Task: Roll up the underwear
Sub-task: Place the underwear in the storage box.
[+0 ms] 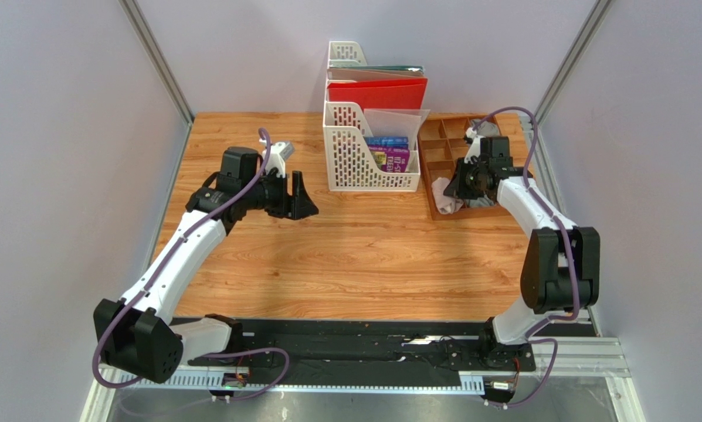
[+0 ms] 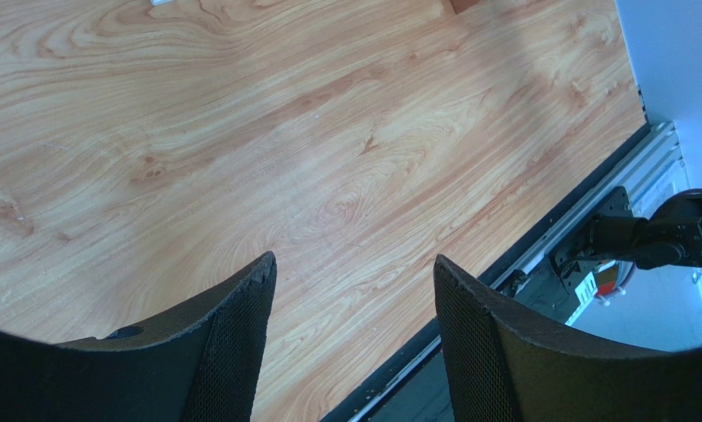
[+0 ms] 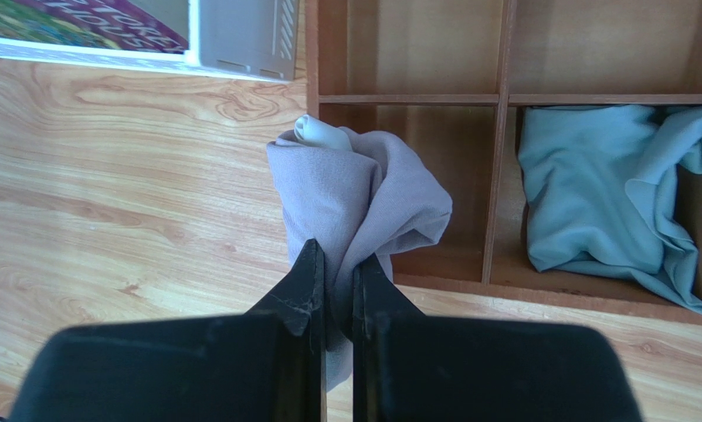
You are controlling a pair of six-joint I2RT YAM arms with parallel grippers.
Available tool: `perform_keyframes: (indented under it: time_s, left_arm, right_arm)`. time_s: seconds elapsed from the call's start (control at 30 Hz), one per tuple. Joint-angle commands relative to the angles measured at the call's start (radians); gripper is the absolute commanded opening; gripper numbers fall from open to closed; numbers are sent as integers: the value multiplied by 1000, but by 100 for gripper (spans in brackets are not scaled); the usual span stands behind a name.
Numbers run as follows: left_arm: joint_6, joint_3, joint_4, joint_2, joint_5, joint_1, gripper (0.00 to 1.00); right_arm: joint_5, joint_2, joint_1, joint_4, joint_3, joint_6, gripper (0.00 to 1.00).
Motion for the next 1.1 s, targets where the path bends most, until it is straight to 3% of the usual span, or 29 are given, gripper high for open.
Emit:
perform_keyframes:
  time_s: [0.0,0.4,0.73,1.07]
  left_arm:
    - [12,-4,37,-18,5,11,71]
    - [14,-8,42,-21,12,22,70]
    - [14,-9,44,-24,17,30,70]
    - [12,-12,48,-27,28,36,70]
  right_arm:
    - [10,43,-5,66,41,-13,0]
    - [122,122,-6,105,60,-17,0]
    - [98,208,-9,151,57,-9,0]
    - [225,260,0,165,37,-29,0]
